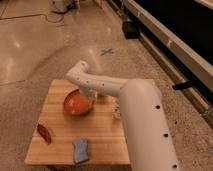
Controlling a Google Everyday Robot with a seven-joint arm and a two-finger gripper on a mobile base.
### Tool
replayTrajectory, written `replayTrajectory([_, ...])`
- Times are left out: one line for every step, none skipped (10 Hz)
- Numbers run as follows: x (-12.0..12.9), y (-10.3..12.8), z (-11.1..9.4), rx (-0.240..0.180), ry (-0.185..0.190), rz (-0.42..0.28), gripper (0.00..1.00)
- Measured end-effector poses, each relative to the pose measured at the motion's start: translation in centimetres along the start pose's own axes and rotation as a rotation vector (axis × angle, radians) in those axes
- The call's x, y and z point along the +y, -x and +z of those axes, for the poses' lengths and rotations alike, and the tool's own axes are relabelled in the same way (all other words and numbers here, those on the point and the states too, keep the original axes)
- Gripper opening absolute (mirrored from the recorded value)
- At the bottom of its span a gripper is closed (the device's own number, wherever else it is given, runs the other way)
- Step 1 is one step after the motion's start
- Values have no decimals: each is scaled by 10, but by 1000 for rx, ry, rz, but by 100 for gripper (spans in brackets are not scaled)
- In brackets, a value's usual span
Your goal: Drag the ceramic bowl in a circle
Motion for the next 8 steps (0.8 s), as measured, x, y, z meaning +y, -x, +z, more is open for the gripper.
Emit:
replayTrajectory([14,9,1,-15,5,17,0])
replayTrajectory([24,17,1,-26,3,18,0])
replayTrajectory([32,35,-1,-46,-5,11,0])
replayTrajectory([35,49,-4,-61,-19,2,0])
replayTrajectory([38,64,-7,-75,-31,-9,0])
replayTrajectory([41,84,-12,-95,-49,-26,0])
replayTrajectory([43,104,-17,-114,-66,-45,0])
replayTrajectory([45,118,-20,-129,-76,-59,0])
